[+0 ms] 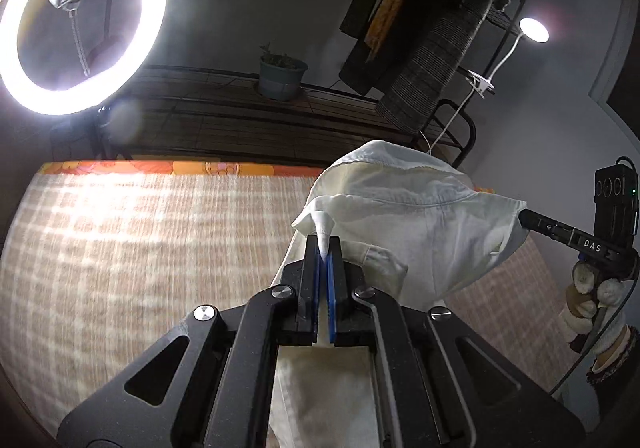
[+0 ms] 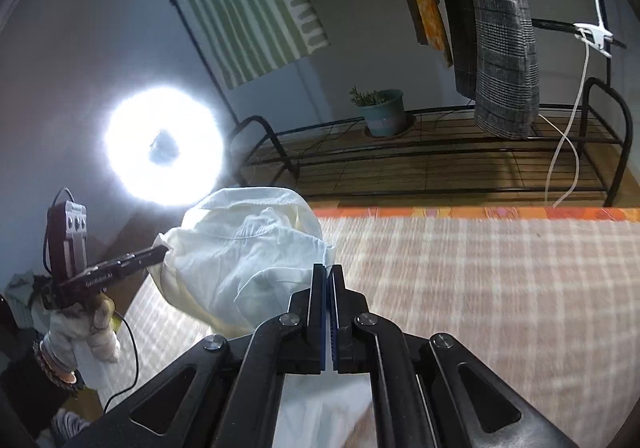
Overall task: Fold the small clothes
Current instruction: 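Lift the held end over the rest of the shirt and open both tools, then pinch and straighten the folded shirt's edges with both tools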
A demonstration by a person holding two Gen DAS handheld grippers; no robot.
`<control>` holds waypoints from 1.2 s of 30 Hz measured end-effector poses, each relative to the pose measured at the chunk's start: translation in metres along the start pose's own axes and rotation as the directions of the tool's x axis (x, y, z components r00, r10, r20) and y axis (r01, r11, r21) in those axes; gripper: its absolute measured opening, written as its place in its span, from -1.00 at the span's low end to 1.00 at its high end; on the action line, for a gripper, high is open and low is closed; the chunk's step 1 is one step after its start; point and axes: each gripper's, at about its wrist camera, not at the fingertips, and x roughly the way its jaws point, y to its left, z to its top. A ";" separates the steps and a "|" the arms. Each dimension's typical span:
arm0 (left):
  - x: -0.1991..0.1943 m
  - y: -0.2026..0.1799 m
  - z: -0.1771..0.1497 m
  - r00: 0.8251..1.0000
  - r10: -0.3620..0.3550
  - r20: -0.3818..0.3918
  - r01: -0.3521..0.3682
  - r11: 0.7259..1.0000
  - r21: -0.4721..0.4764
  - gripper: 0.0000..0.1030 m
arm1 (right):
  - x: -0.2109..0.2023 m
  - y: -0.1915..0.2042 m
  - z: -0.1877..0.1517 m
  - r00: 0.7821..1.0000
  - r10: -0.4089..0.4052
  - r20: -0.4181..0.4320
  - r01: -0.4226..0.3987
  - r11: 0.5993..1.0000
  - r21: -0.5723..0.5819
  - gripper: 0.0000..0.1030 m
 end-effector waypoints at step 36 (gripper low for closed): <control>-0.109 0.009 -0.195 0.985 0.042 -0.167 -0.033 0.998 0.058 -0.92 | -0.093 0.038 -0.193 0.989 -0.060 -0.134 0.060 0.998 -0.001 -0.36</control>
